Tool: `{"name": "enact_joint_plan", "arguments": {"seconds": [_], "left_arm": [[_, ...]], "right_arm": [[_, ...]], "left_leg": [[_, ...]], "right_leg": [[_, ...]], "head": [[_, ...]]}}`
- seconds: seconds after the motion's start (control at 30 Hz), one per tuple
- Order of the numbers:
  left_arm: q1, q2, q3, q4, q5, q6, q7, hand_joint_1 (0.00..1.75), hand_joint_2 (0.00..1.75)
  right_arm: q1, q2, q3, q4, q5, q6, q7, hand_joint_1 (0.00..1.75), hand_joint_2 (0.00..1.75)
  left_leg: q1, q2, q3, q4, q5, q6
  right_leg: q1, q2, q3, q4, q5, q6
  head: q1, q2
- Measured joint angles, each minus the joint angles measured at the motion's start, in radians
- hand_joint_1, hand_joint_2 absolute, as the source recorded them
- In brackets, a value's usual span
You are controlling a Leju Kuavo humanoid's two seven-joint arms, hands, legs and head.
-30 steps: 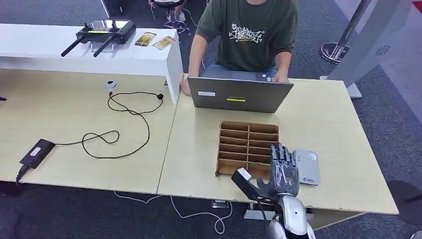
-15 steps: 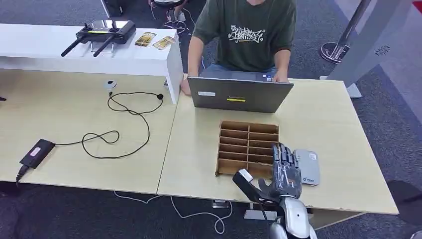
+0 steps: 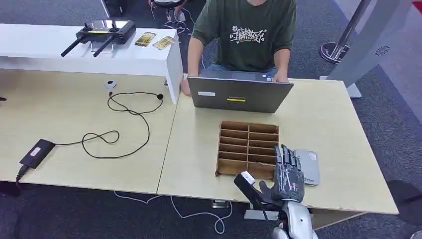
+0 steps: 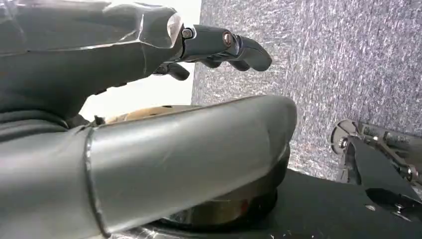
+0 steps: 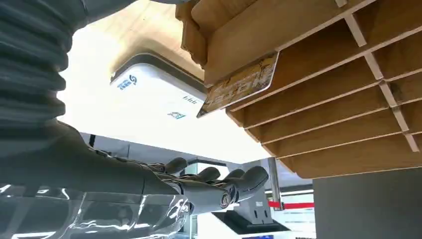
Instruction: Pass the card to the sensor for recognition and then transmit it.
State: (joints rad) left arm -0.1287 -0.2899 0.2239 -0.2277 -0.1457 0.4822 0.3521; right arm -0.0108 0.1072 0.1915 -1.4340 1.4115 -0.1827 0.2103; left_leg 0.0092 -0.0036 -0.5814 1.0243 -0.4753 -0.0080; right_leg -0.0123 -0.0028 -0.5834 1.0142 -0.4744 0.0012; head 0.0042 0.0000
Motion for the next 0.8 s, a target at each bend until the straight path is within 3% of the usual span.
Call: {"name": "enact_joint_plan", "arguments": {"seconds": [0.4,0.8], "left_arm": [[-0.002,0.002,-0.015,0.0,-0.007,0.0,0.005,0.0,0.0],[-0.002,0.002,-0.015,0.0,-0.011,0.0,-0.005,0.0,0.0]], "right_arm": [[-0.097,-0.002,0.0,0.146,0.055,-0.018,-0.03,0.0,1.75],[-0.111,-0.017,0.0,0.168,0.055,-0.018,-0.026,0.0,1.75]], "left_leg": [[0.0,0.0,0.0,0.0,0.0,0.0],[0.0,0.0,0.0,0.0,0.0,0.0]], "right_leg": [[0.0,0.0,0.0,0.0,0.0,0.0],[0.0,0.0,0.0,0.0,0.0,0.0]], "head": [[0.0,0.0],[0.0,0.0]]}}
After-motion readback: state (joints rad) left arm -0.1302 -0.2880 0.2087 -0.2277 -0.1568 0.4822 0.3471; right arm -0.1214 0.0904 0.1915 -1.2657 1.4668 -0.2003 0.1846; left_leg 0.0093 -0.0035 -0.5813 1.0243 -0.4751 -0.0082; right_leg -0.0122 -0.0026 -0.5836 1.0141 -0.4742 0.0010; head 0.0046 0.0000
